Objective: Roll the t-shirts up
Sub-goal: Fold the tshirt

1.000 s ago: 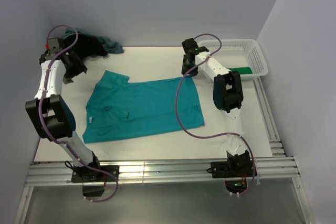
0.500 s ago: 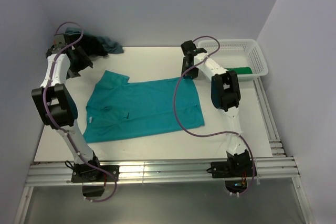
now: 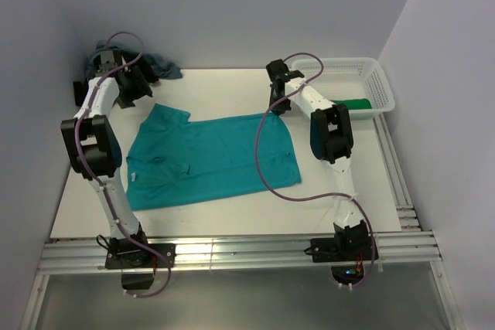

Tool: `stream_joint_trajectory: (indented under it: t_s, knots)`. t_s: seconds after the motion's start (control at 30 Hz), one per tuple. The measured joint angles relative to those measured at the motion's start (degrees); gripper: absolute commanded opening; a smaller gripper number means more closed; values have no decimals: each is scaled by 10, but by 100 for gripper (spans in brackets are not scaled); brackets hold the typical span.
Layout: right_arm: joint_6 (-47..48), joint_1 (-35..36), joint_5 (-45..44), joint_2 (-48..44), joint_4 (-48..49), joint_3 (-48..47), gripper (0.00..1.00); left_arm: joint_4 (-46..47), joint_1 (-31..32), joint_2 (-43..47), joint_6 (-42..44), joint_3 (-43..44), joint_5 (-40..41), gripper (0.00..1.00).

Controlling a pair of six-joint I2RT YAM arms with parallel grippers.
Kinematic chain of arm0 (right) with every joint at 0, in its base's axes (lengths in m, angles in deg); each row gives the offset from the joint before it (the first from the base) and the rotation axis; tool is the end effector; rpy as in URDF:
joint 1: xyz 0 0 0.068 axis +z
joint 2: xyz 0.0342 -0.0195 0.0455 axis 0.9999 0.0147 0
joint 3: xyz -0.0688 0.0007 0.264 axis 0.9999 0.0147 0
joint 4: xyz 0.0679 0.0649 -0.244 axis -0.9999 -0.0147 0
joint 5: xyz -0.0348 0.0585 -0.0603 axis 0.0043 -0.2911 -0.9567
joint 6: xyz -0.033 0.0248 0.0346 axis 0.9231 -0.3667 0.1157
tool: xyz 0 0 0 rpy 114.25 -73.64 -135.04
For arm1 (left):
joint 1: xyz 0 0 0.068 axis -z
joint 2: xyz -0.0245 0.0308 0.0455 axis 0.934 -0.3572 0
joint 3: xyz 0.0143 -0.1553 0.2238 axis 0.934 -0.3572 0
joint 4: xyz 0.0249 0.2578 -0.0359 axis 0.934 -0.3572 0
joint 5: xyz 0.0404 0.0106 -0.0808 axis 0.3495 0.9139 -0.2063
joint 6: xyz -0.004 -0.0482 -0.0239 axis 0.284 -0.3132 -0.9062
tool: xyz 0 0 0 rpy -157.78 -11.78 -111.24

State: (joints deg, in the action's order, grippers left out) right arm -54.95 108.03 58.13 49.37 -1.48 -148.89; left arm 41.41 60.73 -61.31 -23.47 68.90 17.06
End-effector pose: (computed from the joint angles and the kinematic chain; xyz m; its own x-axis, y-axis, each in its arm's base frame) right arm 0.4905 0.1622 0.1651 -0.8892 0.1273 -0.4394 0.1159 0.9919 0.0527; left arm 0.4629 0.0646 0.2537 -0.6897 -0.4967 -0.5268 -0.3943 0.8679 -0.3022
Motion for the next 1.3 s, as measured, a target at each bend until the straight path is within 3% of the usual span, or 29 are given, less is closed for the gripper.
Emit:
stream_joint_trajectory:
  t_s: [0.07,0.5,1.03,1.1,1.23,1.3]
  knots:
    - [0,0,0,0,2,1,0,14,2,-14,1,-1,-2,74]
    - [-4,0,0,-16,25,32,0,51,36,-115,14,25,14,65]
    - [-4,0,0,-23,29,44,0,85,54,-152,16,66,79,55]
    - [-4,0,0,-23,29,44,0,85,62,-163,19,80,88,53]
    - [-4,0,0,-23,29,44,0,87,73,-177,27,94,101,39]
    - [-4,0,0,-23,29,44,0,87,78,-179,29,94,112,39]
